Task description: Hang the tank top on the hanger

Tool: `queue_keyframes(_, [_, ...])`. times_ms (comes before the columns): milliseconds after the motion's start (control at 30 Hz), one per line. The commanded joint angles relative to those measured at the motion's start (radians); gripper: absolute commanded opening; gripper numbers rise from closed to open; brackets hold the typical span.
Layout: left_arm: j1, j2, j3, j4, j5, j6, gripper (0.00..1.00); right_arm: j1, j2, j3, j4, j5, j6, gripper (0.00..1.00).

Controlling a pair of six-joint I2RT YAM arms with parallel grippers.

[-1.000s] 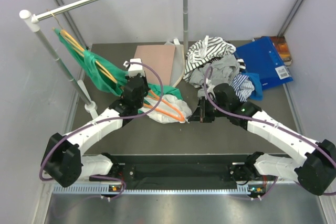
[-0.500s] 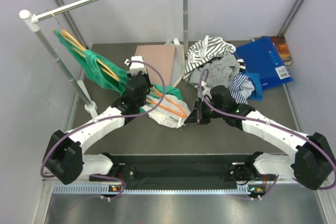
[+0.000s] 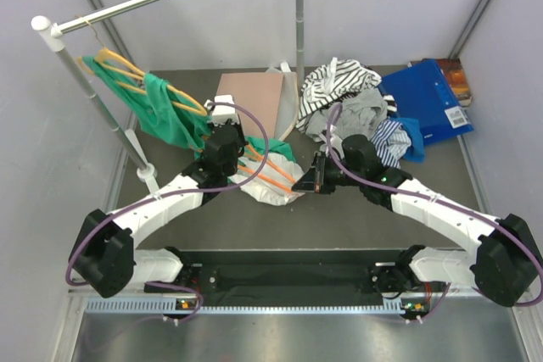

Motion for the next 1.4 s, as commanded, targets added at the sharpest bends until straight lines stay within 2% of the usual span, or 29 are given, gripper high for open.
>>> queue_keyframes(0, [-0.008,-0.009,-0.010,0.072,-0.016,-0.016,0.00,-0.008,-0.014,0.021,0.054,0.032,0.017,0.00])
queue_keyframes(267, [-0.008,-0.031,-0.033,0.063,-0.042,0.001,0.00,-0.045,-0.072,0.069,-0.093,0.119,-0.046,0.00])
queue_keyframes(467, [-0.008,-0.035,-0.039,0.063,-0.041,-0.001,0.00,-0.065,-0.084,0.090,-0.126,0.133,-0.072,0.00])
queue_keyframes(733, [-0.008,-0.018,-0.019,0.060,-0.025,-0.007,0.00,-0.062,-0.044,0.115,-0.089,0.119,-0.083,0.00])
queue_keyframes(1167, [-0.043,0.054,0.059,0.062,-0.015,-0.008,0.00,-0.012,0.080,0.222,0.006,0.108,-0.104,0.00])
queue_keyframes(1367, [-0.054,0.071,0.077,0.051,-0.009,-0.001,0.00,0.033,0.131,0.276,-0.001,0.116,-0.127,0.00])
